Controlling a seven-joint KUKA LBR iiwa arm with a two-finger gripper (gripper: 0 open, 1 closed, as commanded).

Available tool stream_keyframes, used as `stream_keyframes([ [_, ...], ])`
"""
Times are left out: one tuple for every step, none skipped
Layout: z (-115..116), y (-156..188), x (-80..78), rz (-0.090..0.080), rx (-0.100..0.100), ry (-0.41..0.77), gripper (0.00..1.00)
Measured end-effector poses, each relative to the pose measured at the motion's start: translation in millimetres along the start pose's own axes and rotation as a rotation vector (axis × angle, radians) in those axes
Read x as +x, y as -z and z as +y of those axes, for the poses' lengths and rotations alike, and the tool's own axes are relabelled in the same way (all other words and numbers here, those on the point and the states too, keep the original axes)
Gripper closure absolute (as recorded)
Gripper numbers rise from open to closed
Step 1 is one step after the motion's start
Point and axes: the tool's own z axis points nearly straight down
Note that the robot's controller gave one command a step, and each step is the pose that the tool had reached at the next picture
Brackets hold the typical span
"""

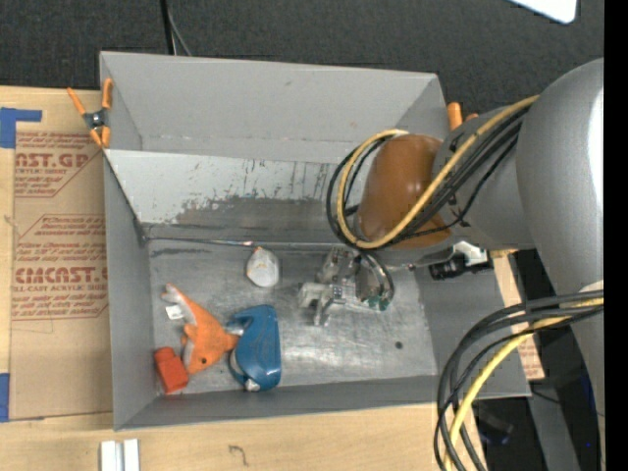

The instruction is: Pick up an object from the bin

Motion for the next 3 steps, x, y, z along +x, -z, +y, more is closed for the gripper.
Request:
stream_keyframes([
  [0.0,0.0,0.0,0.0,0.0,0.0,1.0],
  [9.2,21.2,-21.5,0.012,0.001,0.017,1.0],
  [-14.1,150.5,-0.5,0.01,0.001,0.005,1.0],
])
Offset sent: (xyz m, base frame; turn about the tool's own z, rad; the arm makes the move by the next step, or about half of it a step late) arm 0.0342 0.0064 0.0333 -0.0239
